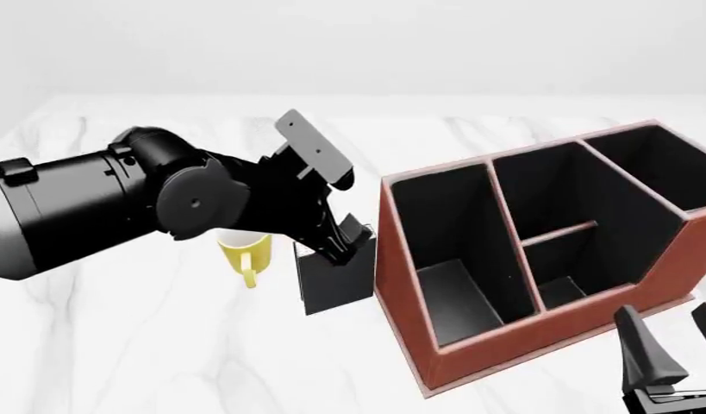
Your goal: Pick up the book and place it in the back compartment of the caddy.
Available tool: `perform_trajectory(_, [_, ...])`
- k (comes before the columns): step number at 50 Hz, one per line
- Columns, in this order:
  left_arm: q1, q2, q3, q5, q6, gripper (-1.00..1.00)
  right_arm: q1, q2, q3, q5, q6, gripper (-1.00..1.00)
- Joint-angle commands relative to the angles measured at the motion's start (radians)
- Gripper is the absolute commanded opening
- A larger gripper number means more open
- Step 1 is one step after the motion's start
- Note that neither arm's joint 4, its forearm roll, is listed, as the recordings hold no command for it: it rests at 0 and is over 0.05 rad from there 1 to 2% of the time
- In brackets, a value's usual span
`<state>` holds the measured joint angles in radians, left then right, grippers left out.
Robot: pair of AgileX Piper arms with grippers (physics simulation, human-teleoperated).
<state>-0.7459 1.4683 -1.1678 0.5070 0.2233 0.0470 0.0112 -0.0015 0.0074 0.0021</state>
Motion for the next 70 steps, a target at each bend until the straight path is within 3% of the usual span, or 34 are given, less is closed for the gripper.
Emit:
perform_trajectory(1, [0.006,0.033,0.002,-0.032,0.02,1.0,0.0,0.004,0.0,-0.002,0.002,1.0])
perform_trajectory(17, [0.028,0.021,0.023,-0.034,0.042,1.0,0.003,0.013,0.0,-0.01,0.002,1.0])
perform_trajectory(70, [0.061,0.196,0.085,-0.209,0.049,1.0,-0.009,0.077,0.001,-0.06,0.028,1.0])
